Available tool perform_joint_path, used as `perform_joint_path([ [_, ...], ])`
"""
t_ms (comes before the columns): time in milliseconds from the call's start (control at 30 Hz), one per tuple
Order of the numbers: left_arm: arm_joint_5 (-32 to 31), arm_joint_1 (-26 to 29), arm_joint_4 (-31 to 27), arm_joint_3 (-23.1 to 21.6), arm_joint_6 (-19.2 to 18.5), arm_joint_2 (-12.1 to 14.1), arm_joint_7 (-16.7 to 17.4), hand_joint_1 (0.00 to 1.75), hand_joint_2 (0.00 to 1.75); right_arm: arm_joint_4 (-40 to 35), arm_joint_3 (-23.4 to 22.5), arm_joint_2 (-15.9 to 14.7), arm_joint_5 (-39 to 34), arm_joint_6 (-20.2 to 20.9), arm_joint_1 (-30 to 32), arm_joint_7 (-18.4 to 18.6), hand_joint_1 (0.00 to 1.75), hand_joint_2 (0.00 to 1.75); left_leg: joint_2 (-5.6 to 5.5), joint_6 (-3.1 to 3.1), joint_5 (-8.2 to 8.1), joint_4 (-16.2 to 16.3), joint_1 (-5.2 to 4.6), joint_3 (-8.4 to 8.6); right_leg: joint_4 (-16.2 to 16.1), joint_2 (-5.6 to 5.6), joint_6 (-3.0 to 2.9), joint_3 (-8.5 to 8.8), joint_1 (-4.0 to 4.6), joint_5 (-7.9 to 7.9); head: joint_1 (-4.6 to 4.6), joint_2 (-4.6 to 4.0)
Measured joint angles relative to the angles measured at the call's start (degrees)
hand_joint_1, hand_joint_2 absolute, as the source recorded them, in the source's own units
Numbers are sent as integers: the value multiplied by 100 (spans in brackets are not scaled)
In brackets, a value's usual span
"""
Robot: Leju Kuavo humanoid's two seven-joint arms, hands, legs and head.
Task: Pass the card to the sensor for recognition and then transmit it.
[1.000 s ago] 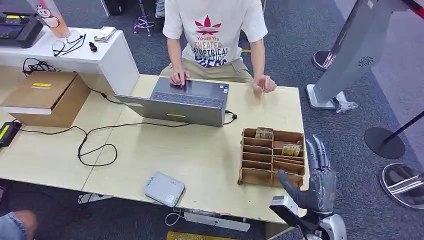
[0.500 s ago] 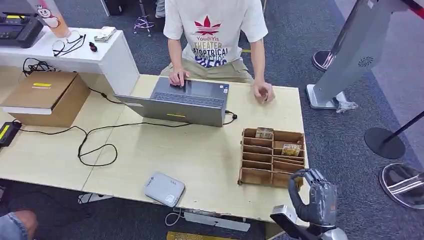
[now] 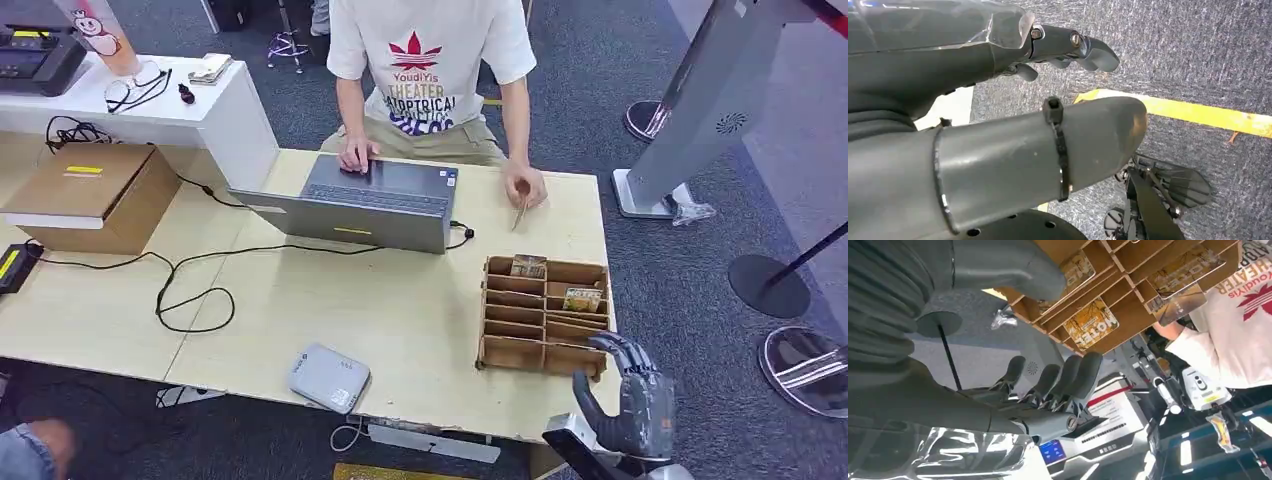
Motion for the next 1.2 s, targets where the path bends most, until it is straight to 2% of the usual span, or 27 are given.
perform_joint_path([
  [433,-50,-1,0,0,2,0,20,0,0,367,94,13,-136,236,-383,-197,89,175,-1,0,0,0,0,0,0,0,0,0,0,0,0,0],
  [467,-50,-1,0,0,0,0,20,0,0,400,96,15,-153,247,-412,-216,96,175,-1,0,0,0,0,0,0,0,0,0,0,0,0,0],
  [700,-83,-5,0,0,0,0,35,0,0,708,103,15,-321,258,-587,-323,89,175,-1,0,0,0,0,0,0,-1,0,0,0,0,2,0],
  [967,-94,-10,0,0,2,0,44,0,0,966,103,15,-404,260,-635,-352,105,175,-1,0,0,0,0,0,0,0,0,0,0,0,0,0],
  [1000,-94,-11,0,0,4,0,44,0,0,995,103,15,-428,260,-647,-356,98,175,-1,0,0,0,0,0,0,0,0,0,0,0,0,0],
  [1133,-94,-11,0,0,7,0,44,0,0,1095,103,15,-426,275,-689,-361,101,175,-1,0,0,0,0,0,0,-1,0,0,0,0,2,0],
  [1200,-94,-10,0,0,7,2,42,0,0,1136,103,15,-428,276,-708,-361,93,175,-1,0,0,0,0,1,0,0,0,0,0,0,0,0],
])
